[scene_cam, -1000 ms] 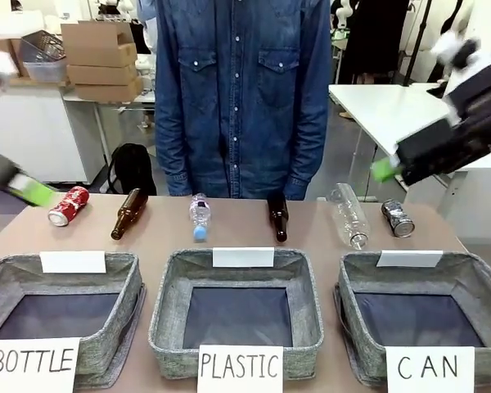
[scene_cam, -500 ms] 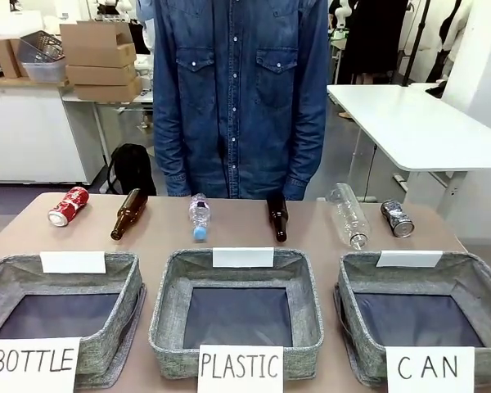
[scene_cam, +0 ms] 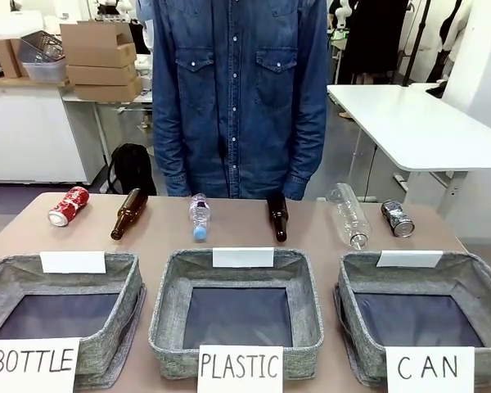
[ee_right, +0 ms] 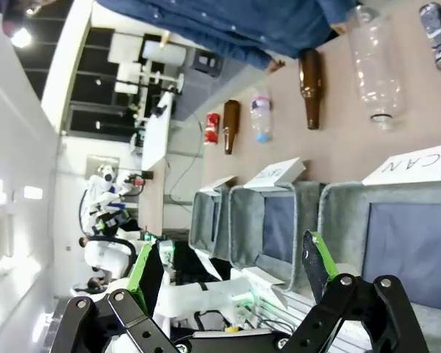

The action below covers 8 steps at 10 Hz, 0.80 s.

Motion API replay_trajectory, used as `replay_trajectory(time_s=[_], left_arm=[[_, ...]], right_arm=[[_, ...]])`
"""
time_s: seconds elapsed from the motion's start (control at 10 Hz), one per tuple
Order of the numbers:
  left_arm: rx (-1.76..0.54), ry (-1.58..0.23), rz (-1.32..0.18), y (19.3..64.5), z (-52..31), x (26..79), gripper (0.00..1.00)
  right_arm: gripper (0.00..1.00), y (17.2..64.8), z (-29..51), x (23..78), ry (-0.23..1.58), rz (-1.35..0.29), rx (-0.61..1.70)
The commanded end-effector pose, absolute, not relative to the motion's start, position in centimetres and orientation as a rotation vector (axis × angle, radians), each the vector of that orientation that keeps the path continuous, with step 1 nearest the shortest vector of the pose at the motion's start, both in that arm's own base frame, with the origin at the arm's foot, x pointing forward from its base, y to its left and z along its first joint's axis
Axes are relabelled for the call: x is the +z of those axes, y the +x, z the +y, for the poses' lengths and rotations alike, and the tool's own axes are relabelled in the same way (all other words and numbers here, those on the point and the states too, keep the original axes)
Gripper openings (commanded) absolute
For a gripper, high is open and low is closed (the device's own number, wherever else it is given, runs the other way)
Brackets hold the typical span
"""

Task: Sort the can waste into the basket.
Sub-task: Pick up the can waste from the table and place it in the right Fabric basket.

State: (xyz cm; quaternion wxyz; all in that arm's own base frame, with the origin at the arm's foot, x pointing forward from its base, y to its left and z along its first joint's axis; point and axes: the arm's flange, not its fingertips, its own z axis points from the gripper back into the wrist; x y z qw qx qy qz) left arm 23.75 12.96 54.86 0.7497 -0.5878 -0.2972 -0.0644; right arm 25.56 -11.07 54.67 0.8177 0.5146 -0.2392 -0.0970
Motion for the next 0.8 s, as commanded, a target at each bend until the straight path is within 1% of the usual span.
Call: replay_trajectory(time_s=[0.0, 0.4, 0.5, 0.7], left_arm=[[-0.175, -1.312, -0.689, 23.0, 13.2, 55.8, 1.0], [-0.175, -1.312, -0.689, 23.0, 13.2, 55.8, 1.0], [-0.175, -1.312, -0.689, 23.0, 13.2, 55.8, 1.0], [-0.175, -1.312, -0.689, 23.0, 13.2, 55.8, 1.0]], right_arm=[[1.0, 24.1, -11.3, 56.3, 1.156, -0.535, -0.213], [1.0, 24.1, -11.5, 56.1, 1.139, -0.52, -0.222], [1.0, 23.9, -10.8, 56.5, 1.088, -0.542, -0.225], [1.0, 24.9, -9.2, 56.8, 0.917, -0.499, -0.264]])
